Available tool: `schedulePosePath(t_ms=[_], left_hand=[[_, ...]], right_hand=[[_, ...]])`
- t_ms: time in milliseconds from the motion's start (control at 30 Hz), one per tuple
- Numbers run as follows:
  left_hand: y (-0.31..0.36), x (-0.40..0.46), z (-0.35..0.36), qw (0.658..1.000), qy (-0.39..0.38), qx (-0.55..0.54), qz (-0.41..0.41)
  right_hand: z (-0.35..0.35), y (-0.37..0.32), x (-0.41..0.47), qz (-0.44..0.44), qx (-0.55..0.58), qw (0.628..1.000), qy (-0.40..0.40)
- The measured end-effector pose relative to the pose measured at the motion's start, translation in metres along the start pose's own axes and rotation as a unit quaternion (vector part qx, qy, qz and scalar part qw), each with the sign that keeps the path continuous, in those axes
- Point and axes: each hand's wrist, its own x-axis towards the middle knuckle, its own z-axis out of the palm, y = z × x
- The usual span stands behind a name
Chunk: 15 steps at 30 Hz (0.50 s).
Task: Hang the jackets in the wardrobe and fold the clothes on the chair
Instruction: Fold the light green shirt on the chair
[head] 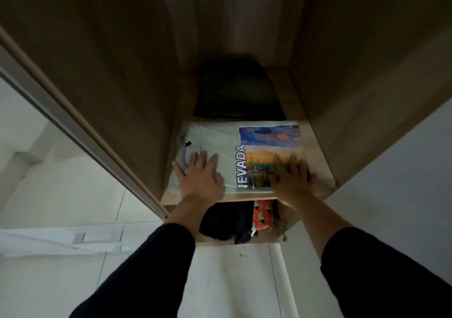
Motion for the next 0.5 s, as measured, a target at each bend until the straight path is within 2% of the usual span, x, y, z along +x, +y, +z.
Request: schedulePosePath(t_ms=[33,100,333,500], left_hand=[[-0.007,-0.006,0.009,0.998,-0.041,0.050,-0.005],[-0.021,-0.017,0.021,0.993,-0.073,0.086,-0.020],[-0.020,-0.027,0.000,0.988,-0.142,0.060,-0.030],[-0.018,-0.067,-0.035,0.983,-0.183,0.016,-0.012]], right_hand=[[0.005,0.004,-0.003,0.001,-0.014,1.000,-0.008],[0.010,0.012,-0.007,0.004,-0.030,0.999,-0.027],[-0.011,-0.002,-0.016,0.030,-0.094,0.995,-0.032],[-0.021,-0.026,-0.073,0.020,-0.096,0.993,-0.061]])
